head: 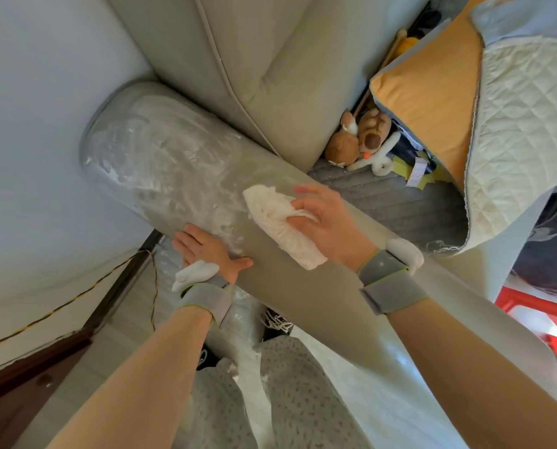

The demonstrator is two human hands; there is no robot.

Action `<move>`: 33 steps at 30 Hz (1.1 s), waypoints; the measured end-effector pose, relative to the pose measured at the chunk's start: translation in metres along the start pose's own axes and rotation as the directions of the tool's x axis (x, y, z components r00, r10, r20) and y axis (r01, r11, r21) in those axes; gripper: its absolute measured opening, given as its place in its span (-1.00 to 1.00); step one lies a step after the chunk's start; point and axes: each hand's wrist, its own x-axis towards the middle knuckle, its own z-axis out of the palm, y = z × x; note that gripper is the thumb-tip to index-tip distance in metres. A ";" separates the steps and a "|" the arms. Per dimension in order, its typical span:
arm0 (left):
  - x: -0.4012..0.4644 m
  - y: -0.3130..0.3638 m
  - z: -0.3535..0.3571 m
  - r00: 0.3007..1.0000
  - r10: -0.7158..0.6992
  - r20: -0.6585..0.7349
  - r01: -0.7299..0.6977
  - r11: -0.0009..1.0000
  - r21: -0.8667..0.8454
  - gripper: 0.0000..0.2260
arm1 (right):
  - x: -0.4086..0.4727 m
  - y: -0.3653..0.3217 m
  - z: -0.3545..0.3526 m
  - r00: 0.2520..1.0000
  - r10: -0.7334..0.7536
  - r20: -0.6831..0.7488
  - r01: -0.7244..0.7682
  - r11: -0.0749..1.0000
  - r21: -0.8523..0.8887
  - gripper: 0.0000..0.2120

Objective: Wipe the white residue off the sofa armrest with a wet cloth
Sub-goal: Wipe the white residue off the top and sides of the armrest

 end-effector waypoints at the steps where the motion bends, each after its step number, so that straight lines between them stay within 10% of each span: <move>1: -0.001 0.000 0.000 1.000 0.001 -0.005 -0.001 1.000 0.013 0.19 | -0.001 -0.002 0.002 0.997 -0.061 -0.051 0.056 0.993 -0.101 -0.82; 5: -0.004 -0.001 -0.004 1.000 0.005 0.013 -0.006 0.996 0.084 0.19 | -0.007 -0.013 -0.005 0.990 -0.134 -0.034 0.130 0.987 -0.097 -0.85; 11: -0.004 -0.002 -0.002 1.000 0.002 -0.002 -0.001 0.996 0.093 0.19 | -0.015 0.007 -0.019 0.983 0.175 0.062 -0.184 0.965 0.187 -0.71; 17: -0.003 -0.005 -0.002 0.999 0.028 0.017 -0.030 0.994 0.103 0.19 | -0.012 0.040 -0.032 0.946 0.205 -0.252 -0.290 0.884 -0.367 -0.85; 22: -0.004 -0.005 -0.003 0.999 0.038 -0.002 -0.037 0.992 0.120 0.19 | -0.021 0.045 -0.038 0.926 0.018 -0.378 -0.242 0.795 -0.556 -0.50; 27: -0.006 -0.005 -0.003 0.999 0.039 -0.003 -0.038 0.992 0.120 0.19 | -0.047 0.036 -0.020 0.949 -0.185 -0.255 -0.015 0.782 -0.624 -0.54; 33: -0.007 -0.006 -0.003 0.996 0.083 -0.018 -0.083 0.996 0.041 0.08 | -0.043 0.035 0.028 0.986 0.060 -0.154 -0.156 0.641 -0.751 -0.17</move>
